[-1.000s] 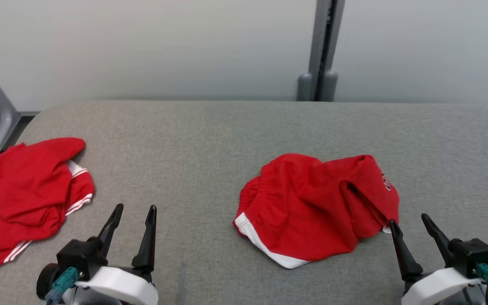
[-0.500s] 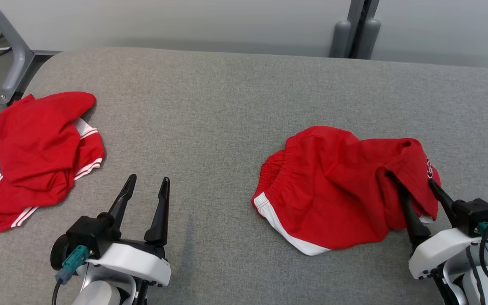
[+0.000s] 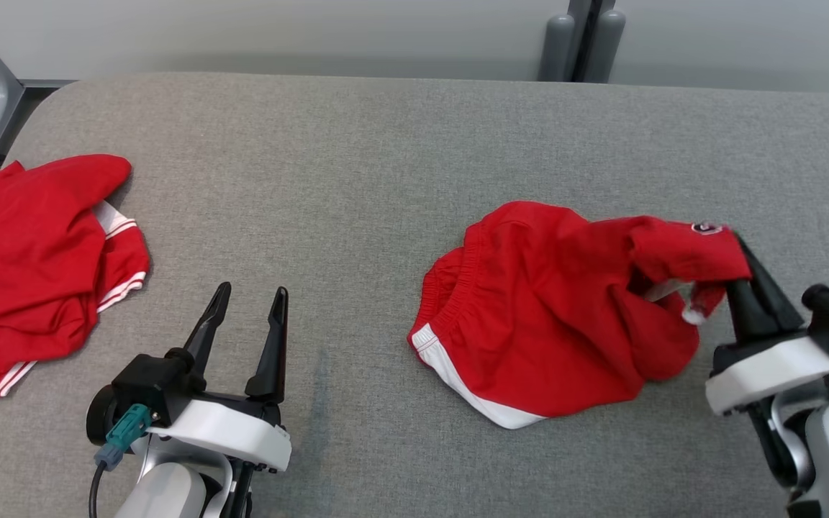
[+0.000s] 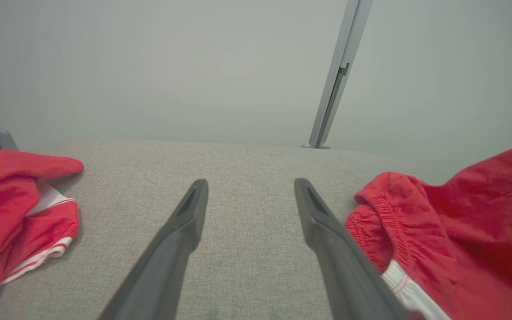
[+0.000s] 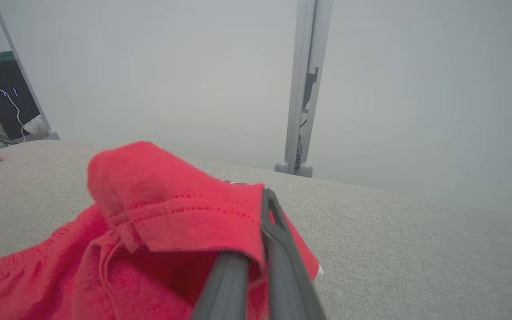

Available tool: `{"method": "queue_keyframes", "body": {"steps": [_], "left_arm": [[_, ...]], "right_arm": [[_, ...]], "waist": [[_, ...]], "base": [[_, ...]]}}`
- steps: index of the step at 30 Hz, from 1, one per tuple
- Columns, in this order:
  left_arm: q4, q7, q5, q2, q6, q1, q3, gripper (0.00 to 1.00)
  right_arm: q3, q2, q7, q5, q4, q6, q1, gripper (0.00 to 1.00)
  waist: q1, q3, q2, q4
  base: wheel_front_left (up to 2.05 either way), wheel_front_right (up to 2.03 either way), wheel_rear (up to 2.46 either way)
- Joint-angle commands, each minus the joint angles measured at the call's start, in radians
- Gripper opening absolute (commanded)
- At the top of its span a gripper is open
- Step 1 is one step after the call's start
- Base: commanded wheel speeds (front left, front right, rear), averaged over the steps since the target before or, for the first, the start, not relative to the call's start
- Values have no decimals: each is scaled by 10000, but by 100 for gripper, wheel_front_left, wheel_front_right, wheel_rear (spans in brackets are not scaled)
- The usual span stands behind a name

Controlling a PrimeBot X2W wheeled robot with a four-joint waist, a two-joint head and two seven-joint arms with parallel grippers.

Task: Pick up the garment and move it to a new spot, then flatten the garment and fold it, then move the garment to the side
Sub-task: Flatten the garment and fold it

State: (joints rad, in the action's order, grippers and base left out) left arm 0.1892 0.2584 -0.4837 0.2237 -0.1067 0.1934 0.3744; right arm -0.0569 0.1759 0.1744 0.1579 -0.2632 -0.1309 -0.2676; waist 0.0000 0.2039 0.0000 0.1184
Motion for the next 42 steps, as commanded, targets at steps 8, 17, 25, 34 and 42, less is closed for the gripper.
{"method": "queue_keyframes", "body": {"steps": [8, 17, 25, 34, 42], "left_arm": [[-19, 65, 127, 16, 87, 230, -109, 100], [-82, 75, 150, -1, 77, 87, -251, 100], [-145, 80, 184, 34, 86, 122, -347, 100], [-300, 69, 278, -53, 117, 316, -297, 100], [-367, 69, 470, -333, 367, 910, -93, 100]], "right_arm": [[-10, 226, -591, -126, 2459, 2, -454, 0], [-651, 64, -1482, -151, 5755, 2, -7, 0], [-1278, 27, -2161, -196, 7858, 2, -252, 0], [-567, -87, -2469, 200, 6817, 2, -561, 0], [262, 238, -1748, 538, 3218, 2, -1359, 0]], "waist": [[0, 7, 0, -160], [0, -88, 0, -318], [0, -91, 0, -449], [0, 202, 0, -386], [0, 1317, 0, 91]], "base": [[0, 0, 0], [0, 0, 0], [0, 0, 0], [0, 0, 0], [0, 0, 0]]}}
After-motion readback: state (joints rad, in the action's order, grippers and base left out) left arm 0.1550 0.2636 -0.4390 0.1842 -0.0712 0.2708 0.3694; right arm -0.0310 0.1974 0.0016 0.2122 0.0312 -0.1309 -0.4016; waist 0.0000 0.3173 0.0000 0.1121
